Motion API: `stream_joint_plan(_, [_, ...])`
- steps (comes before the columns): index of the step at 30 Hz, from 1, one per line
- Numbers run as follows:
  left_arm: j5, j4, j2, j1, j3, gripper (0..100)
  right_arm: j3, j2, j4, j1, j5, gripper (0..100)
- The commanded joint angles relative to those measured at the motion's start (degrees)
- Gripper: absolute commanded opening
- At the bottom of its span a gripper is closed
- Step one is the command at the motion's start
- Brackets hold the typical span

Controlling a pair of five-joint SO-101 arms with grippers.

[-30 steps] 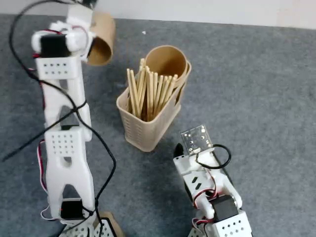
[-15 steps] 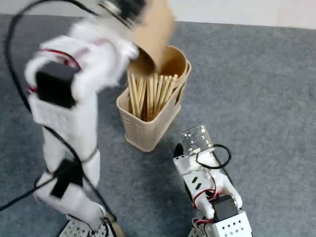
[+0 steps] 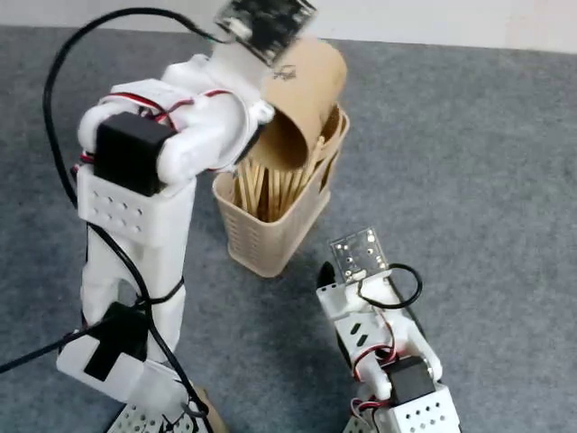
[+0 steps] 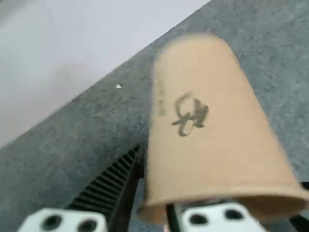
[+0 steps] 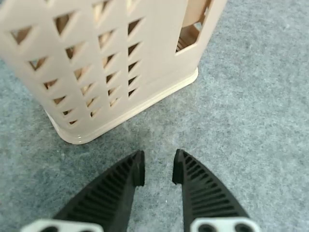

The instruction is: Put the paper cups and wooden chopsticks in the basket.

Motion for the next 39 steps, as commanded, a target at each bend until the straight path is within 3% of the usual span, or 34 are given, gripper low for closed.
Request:
stream_joint_plan(1, [1.14,-0.88,-0.75,-1.1,-0.04,15,7.87,-0.75,0.13,0.57,-0.44,10.9])
stream_joint_plan(9, [0.97,-1.41,-0.4,-1.1,-0.04,13,7.87,-0.75,0.13,0.57,-0.44,10.9])
stream_joint_plan(21, [1.14,-9.49,1.1,-1.01,0.31,13,7.87,-0.75,0.13,0.57,-0.44,10.9])
stream_joint_plan(39, [1.23,-9.85,29.49,-2.42,-0.04,13,7.87,-0.75,0.13,0.66,-0.44,10.9])
